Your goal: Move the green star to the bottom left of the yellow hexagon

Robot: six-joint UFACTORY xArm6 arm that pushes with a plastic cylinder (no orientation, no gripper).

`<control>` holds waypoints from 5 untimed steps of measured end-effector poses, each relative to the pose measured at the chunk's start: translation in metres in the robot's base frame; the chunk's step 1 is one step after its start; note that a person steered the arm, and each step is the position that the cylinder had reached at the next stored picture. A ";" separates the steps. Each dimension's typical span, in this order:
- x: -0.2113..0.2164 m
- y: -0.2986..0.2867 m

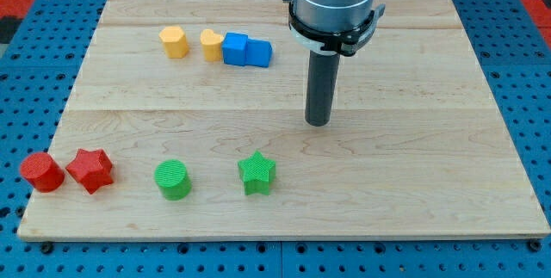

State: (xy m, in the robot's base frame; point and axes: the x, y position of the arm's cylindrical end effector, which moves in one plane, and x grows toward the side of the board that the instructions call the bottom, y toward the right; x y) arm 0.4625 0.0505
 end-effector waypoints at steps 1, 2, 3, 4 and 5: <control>-0.001 0.000; -0.038 0.001; -0.049 0.016; 0.006 0.047; 0.105 0.035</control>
State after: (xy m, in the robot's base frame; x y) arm 0.5671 0.0855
